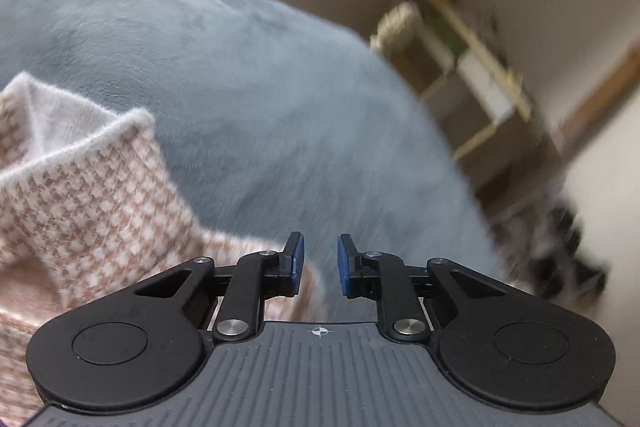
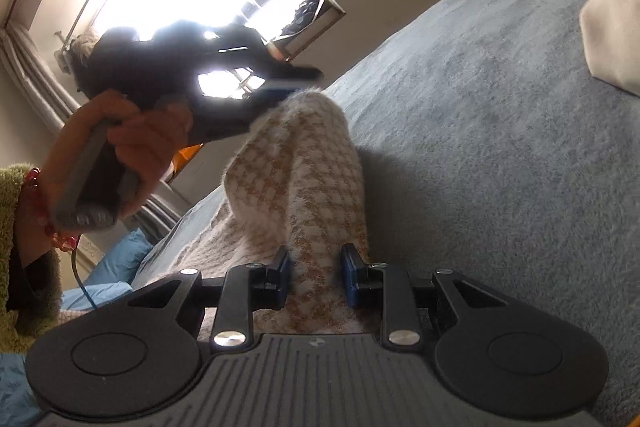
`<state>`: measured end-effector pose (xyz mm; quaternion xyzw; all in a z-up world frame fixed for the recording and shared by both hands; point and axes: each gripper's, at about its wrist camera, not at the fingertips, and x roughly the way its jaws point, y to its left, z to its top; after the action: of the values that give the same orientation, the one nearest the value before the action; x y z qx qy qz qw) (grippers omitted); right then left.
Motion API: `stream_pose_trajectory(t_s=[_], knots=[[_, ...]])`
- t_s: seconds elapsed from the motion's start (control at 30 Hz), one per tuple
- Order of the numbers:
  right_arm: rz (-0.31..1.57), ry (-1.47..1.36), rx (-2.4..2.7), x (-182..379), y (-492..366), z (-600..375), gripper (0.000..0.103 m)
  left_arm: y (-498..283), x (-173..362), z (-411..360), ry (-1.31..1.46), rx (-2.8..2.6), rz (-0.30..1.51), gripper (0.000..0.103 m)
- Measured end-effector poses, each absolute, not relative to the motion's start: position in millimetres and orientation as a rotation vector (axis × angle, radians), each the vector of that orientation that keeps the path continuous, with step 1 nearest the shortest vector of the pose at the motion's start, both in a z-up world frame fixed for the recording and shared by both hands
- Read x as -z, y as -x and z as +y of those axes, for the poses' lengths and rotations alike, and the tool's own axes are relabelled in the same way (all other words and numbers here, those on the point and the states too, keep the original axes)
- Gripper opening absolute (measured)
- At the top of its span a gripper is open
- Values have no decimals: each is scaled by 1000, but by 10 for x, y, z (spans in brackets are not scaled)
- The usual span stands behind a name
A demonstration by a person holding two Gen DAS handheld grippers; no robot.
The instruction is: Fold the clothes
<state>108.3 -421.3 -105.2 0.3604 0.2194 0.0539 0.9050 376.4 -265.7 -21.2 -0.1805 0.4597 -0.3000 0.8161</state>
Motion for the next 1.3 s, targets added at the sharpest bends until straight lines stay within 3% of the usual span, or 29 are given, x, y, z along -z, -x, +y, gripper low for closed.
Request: stream_pose_trajectory(t_s=[0.4,0.6,0.8,1.07,1.2,1.3], knots=[[471,-787,-69,1085,-1092,-4254,31,-3458,-513,-1211,300,516,824,33],[508,-710,0,865,-1029,-4222,42,-2910,-649,-338,224,410,818,43],[491,-486,3,366,-1098,-4058,41,-2331,-95,-124,180,375,872,43],[698,-160,-29,230,-2030,-3648,31,-2239,465,-303,71,341,855,43],[774,-153,36,376,-2538,-3726,29,-2306,589,-336,28,342,867,43],[767,-328,117,403,-2744,-4045,28,-2300,674,-270,44,336,885,43]])
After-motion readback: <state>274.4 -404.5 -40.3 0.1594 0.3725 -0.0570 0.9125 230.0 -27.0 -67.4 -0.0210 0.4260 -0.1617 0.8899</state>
